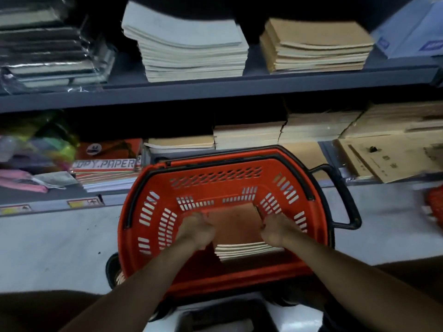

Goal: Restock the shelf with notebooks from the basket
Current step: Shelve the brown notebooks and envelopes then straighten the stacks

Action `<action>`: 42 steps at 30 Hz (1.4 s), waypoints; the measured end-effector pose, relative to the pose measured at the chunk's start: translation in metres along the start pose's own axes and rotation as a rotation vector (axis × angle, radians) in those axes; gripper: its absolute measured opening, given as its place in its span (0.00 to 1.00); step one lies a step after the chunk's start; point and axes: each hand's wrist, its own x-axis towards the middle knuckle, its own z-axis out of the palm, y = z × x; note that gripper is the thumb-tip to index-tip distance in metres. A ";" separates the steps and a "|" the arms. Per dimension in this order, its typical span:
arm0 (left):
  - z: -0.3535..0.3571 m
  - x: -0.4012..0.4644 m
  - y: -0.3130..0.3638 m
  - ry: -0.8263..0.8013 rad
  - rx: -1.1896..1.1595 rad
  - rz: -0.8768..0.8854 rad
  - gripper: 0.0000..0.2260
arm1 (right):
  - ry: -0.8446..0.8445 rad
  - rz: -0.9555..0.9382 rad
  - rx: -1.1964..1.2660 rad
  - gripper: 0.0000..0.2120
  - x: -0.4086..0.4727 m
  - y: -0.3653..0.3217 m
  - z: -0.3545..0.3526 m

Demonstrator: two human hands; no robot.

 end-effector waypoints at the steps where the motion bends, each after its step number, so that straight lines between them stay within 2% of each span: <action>1: 0.008 0.006 -0.005 -0.033 -0.021 -0.027 0.15 | -0.037 0.007 0.006 0.21 0.006 -0.001 0.006; 5: 0.028 0.018 -0.011 -0.024 -0.061 -0.103 0.09 | -0.095 0.042 -0.046 0.22 0.023 -0.004 0.021; 9: 0.039 0.028 -0.006 0.019 0.083 -0.127 0.21 | -0.100 0.055 -0.086 0.20 0.036 -0.004 0.025; 13: 0.042 0.031 0.004 0.027 0.080 -0.178 0.27 | -0.144 0.074 -0.076 0.18 0.043 -0.005 0.027; 15: 0.039 0.027 0.013 0.054 0.005 -0.212 0.25 | -0.161 0.083 -0.063 0.21 0.045 -0.004 0.027; 17: 0.038 0.025 0.020 0.046 -0.208 -0.255 0.15 | -0.172 0.094 -0.045 0.26 0.047 -0.003 0.028; 19: 0.038 0.028 0.026 -0.060 -0.452 -0.307 0.06 | -0.180 0.112 -0.019 0.28 0.047 -0.002 0.028; 22: 0.039 0.034 0.030 -0.274 -0.558 -0.372 0.08 | -0.180 0.111 0.008 0.25 0.045 -0.002 0.026; 27: 0.029 0.019 0.049 -0.497 -0.674 -0.344 0.09 | -0.147 0.096 0.091 0.18 0.037 0.002 0.023; 30: 0.021 0.003 0.058 -0.549 -0.759 -0.344 0.11 | -0.126 0.116 0.127 0.16 0.030 0.003 0.016; 34: 0.013 -0.010 0.061 -0.528 -0.854 -0.418 0.13 | -0.095 0.139 0.166 0.13 0.014 0.004 0.001; 37: 0.005 -0.022 0.062 -0.503 -0.905 -0.449 0.13 | -0.045 0.177 0.255 0.13 0.001 0.002 -0.010; 39: 0.001 -0.037 0.063 -0.500 -0.899 -0.427 0.13 | 0.005 0.257 0.486 0.10 -0.003 0.005 -0.011; 42: -0.004 -0.060 0.059 -0.472 -0.889 -0.365 0.13 | -0.010 0.334 0.843 0.06 -0.018 0.002 -0.015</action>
